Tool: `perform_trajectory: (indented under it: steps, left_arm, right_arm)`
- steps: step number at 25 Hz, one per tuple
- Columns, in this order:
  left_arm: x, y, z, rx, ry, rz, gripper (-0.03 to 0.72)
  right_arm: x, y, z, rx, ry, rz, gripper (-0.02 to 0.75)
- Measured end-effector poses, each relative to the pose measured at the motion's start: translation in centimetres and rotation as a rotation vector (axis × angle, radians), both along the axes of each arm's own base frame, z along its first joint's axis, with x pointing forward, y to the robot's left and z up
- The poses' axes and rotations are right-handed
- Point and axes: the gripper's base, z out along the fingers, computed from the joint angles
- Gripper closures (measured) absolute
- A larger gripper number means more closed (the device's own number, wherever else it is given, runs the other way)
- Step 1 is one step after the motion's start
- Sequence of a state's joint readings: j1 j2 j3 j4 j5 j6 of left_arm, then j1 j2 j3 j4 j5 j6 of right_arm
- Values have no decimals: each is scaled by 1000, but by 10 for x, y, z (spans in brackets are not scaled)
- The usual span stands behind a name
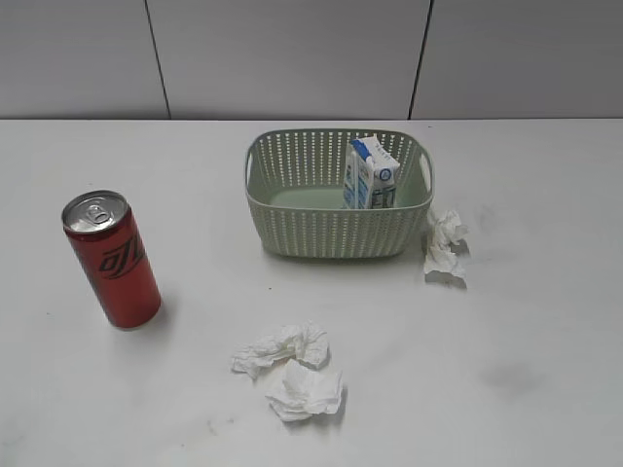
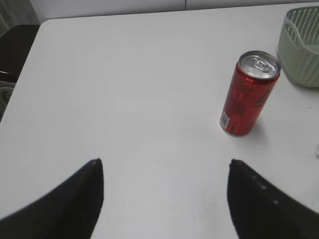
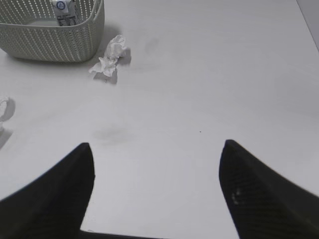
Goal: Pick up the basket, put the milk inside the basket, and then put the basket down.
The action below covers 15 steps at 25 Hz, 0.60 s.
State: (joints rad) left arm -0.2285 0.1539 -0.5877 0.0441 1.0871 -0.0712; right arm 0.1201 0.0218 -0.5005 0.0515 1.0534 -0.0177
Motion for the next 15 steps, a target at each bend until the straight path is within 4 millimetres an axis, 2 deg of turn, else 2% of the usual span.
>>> perform_trajectory:
  steps: [6,15]
  left_arm:
    - [-16,3,-20,-21,-81,-2,106]
    - [-16,3,-21,-6,-105,-14,106]
  right_arm:
    - [0,0,0,0,1,0,146]
    - [0,0,0,0,1,0,146]
